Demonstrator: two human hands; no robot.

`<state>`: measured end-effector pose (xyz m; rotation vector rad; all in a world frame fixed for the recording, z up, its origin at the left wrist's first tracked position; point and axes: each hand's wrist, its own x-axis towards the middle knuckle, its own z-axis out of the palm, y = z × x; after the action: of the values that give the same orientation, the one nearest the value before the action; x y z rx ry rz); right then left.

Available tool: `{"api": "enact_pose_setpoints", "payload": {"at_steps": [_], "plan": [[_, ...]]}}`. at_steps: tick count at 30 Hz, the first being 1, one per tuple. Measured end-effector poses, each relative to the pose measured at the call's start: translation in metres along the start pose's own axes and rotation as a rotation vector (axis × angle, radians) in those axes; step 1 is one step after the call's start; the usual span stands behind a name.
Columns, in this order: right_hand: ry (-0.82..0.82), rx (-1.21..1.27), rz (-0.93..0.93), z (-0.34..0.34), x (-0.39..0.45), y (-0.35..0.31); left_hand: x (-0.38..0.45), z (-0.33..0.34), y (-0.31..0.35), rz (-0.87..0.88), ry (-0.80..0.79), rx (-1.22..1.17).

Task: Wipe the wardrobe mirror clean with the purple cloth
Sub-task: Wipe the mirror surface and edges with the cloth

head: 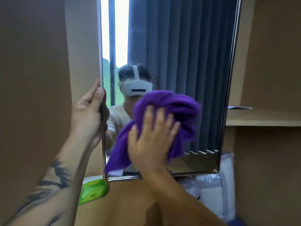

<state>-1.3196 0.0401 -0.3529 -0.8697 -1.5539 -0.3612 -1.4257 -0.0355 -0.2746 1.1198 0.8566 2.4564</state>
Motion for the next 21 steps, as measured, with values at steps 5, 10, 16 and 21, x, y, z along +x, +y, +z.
{"api": "enact_pose_setpoints", "payload": {"at_steps": [5,10,16,21], "plan": [[-0.2,-0.07,-0.766,-0.012,0.016,0.078,0.0,-0.005,0.001,0.005,-0.043,0.007],[-0.111,-0.188,-0.362,-0.038,0.03,0.174,-0.005,-0.01,-0.007,0.024,-0.047,0.039],[0.107,0.069,0.383,-0.007,-0.01,0.081,-0.022,-0.012,-0.011,0.067,-0.016,0.066],[-0.15,0.023,-0.249,0.0,-0.053,-0.013,-0.028,-0.004,-0.002,-0.006,-0.041,-0.05]]}}
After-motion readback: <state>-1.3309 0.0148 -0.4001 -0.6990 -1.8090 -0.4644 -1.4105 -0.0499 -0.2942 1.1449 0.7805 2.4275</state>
